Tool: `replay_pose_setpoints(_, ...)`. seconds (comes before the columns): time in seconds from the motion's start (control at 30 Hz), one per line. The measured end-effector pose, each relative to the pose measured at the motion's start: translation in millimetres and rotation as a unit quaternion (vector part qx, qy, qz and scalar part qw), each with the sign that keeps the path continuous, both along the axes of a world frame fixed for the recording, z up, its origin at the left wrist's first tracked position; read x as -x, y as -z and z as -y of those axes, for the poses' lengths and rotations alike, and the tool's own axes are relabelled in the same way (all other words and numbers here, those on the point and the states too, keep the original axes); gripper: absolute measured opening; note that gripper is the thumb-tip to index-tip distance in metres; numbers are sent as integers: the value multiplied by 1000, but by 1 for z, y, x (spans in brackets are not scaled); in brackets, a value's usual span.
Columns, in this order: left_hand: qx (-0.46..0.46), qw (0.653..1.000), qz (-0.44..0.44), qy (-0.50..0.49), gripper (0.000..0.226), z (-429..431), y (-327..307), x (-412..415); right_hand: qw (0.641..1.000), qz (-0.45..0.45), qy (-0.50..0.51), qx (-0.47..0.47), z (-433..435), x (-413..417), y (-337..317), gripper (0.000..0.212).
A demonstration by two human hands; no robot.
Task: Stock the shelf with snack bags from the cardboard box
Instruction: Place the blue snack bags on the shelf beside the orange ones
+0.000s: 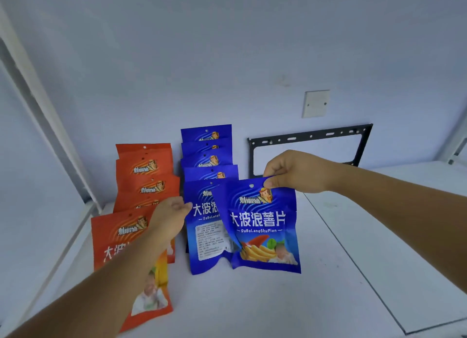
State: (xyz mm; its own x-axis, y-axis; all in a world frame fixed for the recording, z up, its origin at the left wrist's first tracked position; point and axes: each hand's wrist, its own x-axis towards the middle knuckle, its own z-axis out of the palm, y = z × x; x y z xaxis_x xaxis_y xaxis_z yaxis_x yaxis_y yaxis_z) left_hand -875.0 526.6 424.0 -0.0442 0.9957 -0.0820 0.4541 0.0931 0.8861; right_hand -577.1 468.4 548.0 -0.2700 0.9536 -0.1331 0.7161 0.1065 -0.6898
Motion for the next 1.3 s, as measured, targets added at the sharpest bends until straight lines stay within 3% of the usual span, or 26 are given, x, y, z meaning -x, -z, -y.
replay_pose_setpoints(0.23, -66, 996, -52, 31, 25, 12, -39, 22, 997, -71, -35, 20, -17, 43, 12, 17)
replay_pose_setpoints(0.47, -64, 998, -10, -19, 14, 20, -39, 62, 992, -79, -77, 53, -38, 66, 22, 22)
replay_pose_setpoints(0.9, -54, 998, -18, -36, 17, 33, -32, 73, 991, 114, -60, -45, -83, 83, 76, 29)
replay_pose_setpoints(1.3, -38, 999, -26, -26, 15, 30, -20, 78, 995, 84, -49, -22, -89, 81, 94, 21)
